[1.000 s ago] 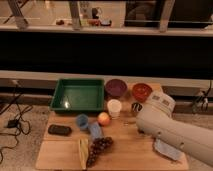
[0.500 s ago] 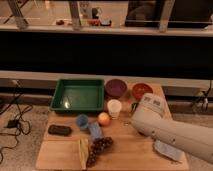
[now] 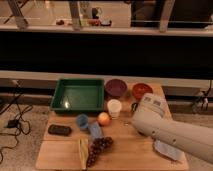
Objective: Wipe purple bowl with brush
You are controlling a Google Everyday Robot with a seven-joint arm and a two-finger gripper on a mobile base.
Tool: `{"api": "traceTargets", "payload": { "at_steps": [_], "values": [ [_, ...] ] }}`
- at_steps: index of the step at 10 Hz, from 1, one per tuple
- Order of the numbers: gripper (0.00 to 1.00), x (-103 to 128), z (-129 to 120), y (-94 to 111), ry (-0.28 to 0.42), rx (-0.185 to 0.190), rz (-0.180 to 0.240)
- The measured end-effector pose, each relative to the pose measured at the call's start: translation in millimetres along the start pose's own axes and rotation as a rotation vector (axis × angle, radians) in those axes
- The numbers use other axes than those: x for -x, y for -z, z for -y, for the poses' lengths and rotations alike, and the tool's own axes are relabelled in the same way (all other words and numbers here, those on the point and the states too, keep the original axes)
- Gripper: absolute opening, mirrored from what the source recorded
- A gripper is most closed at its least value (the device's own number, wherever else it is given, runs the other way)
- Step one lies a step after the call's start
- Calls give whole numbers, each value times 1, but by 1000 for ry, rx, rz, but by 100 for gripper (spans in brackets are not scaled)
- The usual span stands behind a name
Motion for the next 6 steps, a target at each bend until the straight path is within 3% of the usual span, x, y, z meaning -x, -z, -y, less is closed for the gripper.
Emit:
{"api": "traceTargets", "payload": {
  "at_steps": [2,3,6],
  "values": [
    [1,0,0,0,0,-1,0],
    [7,0,0,0,0,-1,0],
    [39,0,1,0,0,-2,0]
  ]
}}
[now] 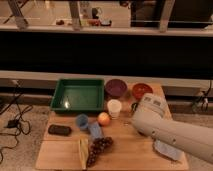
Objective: Wipe purple bowl with brush
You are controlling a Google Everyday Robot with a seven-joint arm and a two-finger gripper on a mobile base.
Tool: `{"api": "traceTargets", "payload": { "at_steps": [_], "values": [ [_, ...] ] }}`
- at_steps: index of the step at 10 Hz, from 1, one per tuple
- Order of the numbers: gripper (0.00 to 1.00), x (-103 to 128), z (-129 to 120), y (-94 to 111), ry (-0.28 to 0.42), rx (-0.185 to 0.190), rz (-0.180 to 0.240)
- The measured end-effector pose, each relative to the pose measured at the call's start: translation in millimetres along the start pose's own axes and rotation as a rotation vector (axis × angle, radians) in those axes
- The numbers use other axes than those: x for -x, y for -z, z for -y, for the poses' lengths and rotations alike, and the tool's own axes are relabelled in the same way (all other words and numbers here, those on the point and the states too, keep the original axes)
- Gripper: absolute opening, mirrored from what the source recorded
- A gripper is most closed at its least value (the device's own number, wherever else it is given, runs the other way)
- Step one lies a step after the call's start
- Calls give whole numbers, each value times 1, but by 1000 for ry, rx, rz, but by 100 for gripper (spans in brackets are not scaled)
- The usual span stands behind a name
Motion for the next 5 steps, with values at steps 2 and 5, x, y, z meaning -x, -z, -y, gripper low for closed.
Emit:
{"api": "traceTargets", "payload": {
  "at_steps": [2,5],
  "values": [
    [59,0,0,0,0,0,0],
    [69,0,0,0,0,0,0]
  ]
}}
